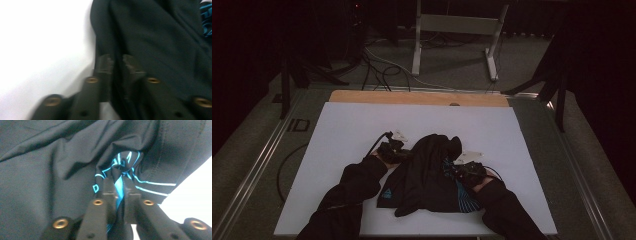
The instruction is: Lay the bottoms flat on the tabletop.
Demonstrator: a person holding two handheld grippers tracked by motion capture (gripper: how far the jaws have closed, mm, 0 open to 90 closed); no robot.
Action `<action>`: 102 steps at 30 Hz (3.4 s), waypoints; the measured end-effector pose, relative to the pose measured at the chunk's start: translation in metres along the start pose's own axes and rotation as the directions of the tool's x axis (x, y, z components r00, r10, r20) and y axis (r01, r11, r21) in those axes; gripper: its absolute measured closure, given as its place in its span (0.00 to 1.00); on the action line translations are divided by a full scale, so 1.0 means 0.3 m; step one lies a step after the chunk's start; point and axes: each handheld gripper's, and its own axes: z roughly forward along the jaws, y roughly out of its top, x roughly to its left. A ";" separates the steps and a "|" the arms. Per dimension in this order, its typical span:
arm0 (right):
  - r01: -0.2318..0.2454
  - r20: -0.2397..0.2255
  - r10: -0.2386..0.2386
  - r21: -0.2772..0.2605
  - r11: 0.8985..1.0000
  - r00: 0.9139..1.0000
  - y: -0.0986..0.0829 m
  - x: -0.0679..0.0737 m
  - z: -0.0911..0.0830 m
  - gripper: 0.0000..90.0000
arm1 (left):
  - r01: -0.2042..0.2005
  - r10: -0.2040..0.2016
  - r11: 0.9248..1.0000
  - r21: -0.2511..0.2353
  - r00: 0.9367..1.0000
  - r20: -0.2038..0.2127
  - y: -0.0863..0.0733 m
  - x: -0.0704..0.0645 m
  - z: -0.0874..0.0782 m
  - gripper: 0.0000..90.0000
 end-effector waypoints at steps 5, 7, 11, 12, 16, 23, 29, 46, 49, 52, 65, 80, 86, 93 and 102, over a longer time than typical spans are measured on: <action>0.006 0.008 -0.006 -0.011 1.000 1.000 0.001 -0.005 -0.015 0.95 | -0.009 0.009 1.000 0.006 1.000 0.017 0.001 -0.005 0.004 1.00; 0.008 0.010 -0.008 -0.015 1.000 1.000 0.002 -0.004 -0.021 0.96 | -0.019 0.019 1.000 0.007 1.000 0.004 0.005 -0.007 -0.005 1.00; 0.021 0.027 -0.020 -0.023 1.000 0.999 0.006 -0.005 -0.036 0.96 | -0.035 0.035 0.999 0.002 0.999 -0.012 0.006 -0.012 -0.029 1.00; 0.022 0.030 -0.021 -0.030 0.999 0.999 0.006 -0.008 -0.047 0.96 | -0.013 0.013 1.000 -0.008 1.000 -0.004 0.002 -0.004 -0.044 1.00; 0.017 0.037 -0.015 -0.040 0.999 0.999 0.003 -0.014 -0.065 0.96 | -0.010 0.010 1.000 -0.010 1.000 -0.022 -0.004 0.005 -0.060 1.00; 0.017 0.069 -0.015 -0.033 0.999 0.998 -0.029 -0.030 -0.104 0.96 | 0.010 -0.011 1.000 -0.029 0.999 -0.051 -0.050 0.029 -0.148 1.00; -0.011 0.096 0.015 -0.039 0.999 0.995 -0.087 -0.056 -0.161 0.96 | 0.010 -0.014 0.999 -0.046 0.996 -0.088 -0.119 0.043 -0.259 1.00; -0.019 0.124 0.018 0.011 1.000 0.992 -0.231 -0.020 -0.297 0.96 | -0.095 0.098 0.994 -0.046 0.994 0.053 -0.234 -0.249 -0.316 1.00; -0.025 0.137 0.022 0.027 0.999 0.990 -0.249 -0.022 -0.301 0.96 | -0.113 0.116 0.993 -0.044 0.991 0.072 -0.227 -0.274 -0.313 1.00; -0.065 0.125 0.064 0.009 0.998 0.990 -0.271 -0.047 -0.316 0.94 | -0.123 0.128 0.991 -0.045 0.984 0.121 -0.218 -0.303 -0.309 0.99; -0.119 0.179 0.147 -0.155 0.981 0.973 -0.127 -0.127 -0.359 0.56 | -0.038 0.039 0.998 -0.044 0.999 0.034 -0.154 -0.115 -0.289 0.60; -0.306 0.151 0.307 -0.034 0.952 0.940 -0.140 -0.211 -0.071 0.44 | -0.031 0.025 0.999 0.038 0.987 0.157 -0.181 -0.112 -0.128 0.48; -0.329 0.137 0.325 0.007 0.944 0.936 -0.134 -0.218 -0.016 0.52 | -0.077 0.069 0.996 0.052 0.987 0.146 -0.180 -0.136 -0.122 0.58; -0.257 0.155 0.250 0.024 0.966 0.956 -0.124 -0.209 -0.029 0.90 | -0.089 0.076 0.994 0.061 0.979 0.187 -0.187 -0.161 -0.129 0.94; -0.232 0.164 0.231 -0.014 0.973 0.959 -0.110 -0.215 -0.062 0.92 | -0.045 0.044 0.999 0.002 0.992 0.116 -0.211 -0.135 -0.229 0.96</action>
